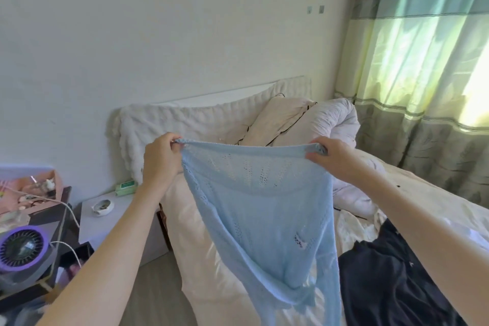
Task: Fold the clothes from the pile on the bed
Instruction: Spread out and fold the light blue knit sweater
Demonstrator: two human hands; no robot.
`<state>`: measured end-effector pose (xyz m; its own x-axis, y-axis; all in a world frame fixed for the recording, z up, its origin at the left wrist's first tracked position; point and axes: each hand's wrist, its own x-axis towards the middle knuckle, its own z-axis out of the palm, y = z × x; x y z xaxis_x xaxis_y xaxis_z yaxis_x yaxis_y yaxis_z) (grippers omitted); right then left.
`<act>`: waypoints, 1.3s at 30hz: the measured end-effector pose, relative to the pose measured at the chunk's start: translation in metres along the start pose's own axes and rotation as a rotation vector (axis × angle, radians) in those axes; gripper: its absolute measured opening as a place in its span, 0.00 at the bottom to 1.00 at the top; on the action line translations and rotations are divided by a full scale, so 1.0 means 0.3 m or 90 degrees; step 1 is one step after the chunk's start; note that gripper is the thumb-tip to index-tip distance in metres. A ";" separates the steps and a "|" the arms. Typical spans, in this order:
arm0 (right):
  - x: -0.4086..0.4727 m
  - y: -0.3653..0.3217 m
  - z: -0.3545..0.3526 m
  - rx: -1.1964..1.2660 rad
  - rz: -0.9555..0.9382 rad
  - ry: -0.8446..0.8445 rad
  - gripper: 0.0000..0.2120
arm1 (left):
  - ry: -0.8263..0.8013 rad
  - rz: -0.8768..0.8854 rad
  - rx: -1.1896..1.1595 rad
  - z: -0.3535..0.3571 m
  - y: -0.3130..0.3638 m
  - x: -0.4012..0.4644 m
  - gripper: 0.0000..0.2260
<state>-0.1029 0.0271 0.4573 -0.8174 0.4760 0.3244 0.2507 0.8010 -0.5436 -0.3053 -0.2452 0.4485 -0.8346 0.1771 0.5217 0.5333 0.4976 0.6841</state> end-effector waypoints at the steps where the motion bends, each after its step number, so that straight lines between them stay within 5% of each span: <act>1: -0.011 0.012 0.004 -0.014 0.004 -0.030 0.06 | -0.033 -0.103 -0.127 0.003 0.002 0.004 0.10; 4: -0.040 0.059 0.010 -0.048 0.023 -0.056 0.07 | -0.164 -0.364 -0.482 0.012 0.007 0.006 0.12; 7: -0.042 0.075 0.017 -0.057 0.033 0.009 0.04 | -0.209 -0.400 -0.586 0.035 0.036 -0.004 0.13; 9: -0.026 0.076 0.008 -0.040 0.074 0.079 0.03 | -0.241 -0.337 -0.502 0.048 0.043 0.000 0.11; 14: 0.038 0.091 -0.022 0.022 0.129 0.237 0.06 | -0.420 0.020 -0.093 0.019 0.015 0.011 0.11; 19: 0.087 0.078 -0.022 -0.037 0.103 0.249 0.06 | -0.372 0.169 0.222 0.010 -0.036 0.027 0.05; 22: 0.091 0.086 -0.016 -0.085 0.076 0.234 0.03 | -0.338 0.148 0.237 -0.008 -0.046 0.033 0.07; 25: 0.090 0.118 -0.005 -0.085 0.139 0.192 0.04 | -0.381 -0.012 0.049 -0.014 -0.062 0.037 0.05; 29: 0.051 0.165 0.006 0.190 0.294 0.074 0.02 | -0.510 -0.131 -0.117 -0.029 -0.095 0.015 0.05; 34: 0.002 0.165 0.012 0.373 0.266 0.053 0.06 | -0.347 -0.161 -0.089 0.024 -0.106 -0.016 0.05; 37: -0.010 0.149 0.013 0.224 0.160 0.046 0.03 | -0.155 -0.030 0.188 0.054 -0.114 -0.028 0.08; 39: -0.016 0.148 0.022 0.083 0.095 0.044 0.03 | -0.057 0.014 0.226 0.068 -0.124 -0.046 0.08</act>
<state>-0.0914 0.0581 0.4265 -0.7377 0.6130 0.2828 0.2929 0.6681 -0.6840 -0.3163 -0.2490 0.4055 -0.8408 0.2562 0.4769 0.4824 0.7543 0.4453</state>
